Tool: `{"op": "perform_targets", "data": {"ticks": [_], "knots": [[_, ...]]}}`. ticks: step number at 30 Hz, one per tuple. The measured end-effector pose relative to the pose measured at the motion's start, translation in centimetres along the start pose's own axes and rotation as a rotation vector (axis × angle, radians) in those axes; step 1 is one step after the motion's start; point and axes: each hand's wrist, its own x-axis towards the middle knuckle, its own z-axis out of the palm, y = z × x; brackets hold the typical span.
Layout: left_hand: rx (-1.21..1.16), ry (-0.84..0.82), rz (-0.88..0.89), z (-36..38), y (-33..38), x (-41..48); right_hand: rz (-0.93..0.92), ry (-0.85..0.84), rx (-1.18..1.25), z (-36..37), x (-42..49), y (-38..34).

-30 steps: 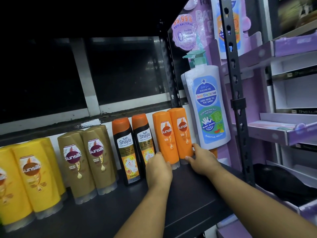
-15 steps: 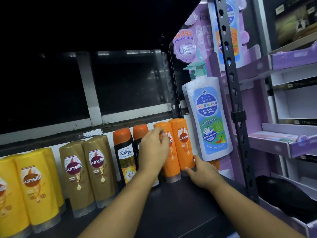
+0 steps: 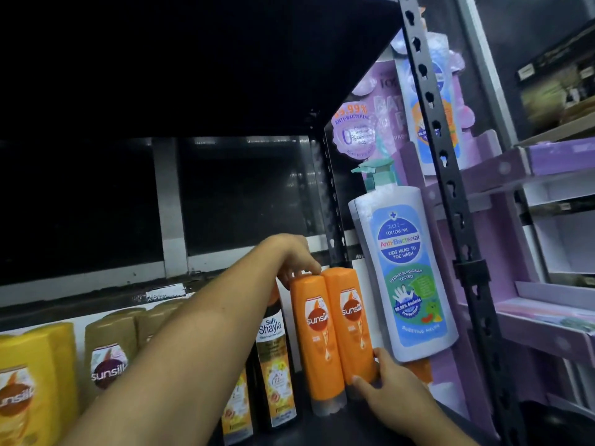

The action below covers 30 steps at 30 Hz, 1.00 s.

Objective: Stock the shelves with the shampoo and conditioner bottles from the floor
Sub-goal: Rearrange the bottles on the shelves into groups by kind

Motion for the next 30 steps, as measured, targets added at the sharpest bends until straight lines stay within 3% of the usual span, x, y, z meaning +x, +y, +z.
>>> {"op": "perform_targets", "data": {"ticks": [18,22,27,30], "knots": [[-0.023,-0.088,-0.069,-0.2,0.5,1.0,0.026,-0.02,-0.008,0.3,0.3,0.0],[-0.068,-0.021,0.031,0.1,0.8,2.1,0.018,-0.028,-0.006,0.2,0.3,0.0],[-0.06,-0.204,0.18,1.4,1.8,2.1,0.024,-0.029,-0.004,0.2,0.2,0.0],[-0.029,-0.21,0.208,1.5,1.9,2.4,0.018,-0.025,0.002,0.3,0.3,0.0]]}}
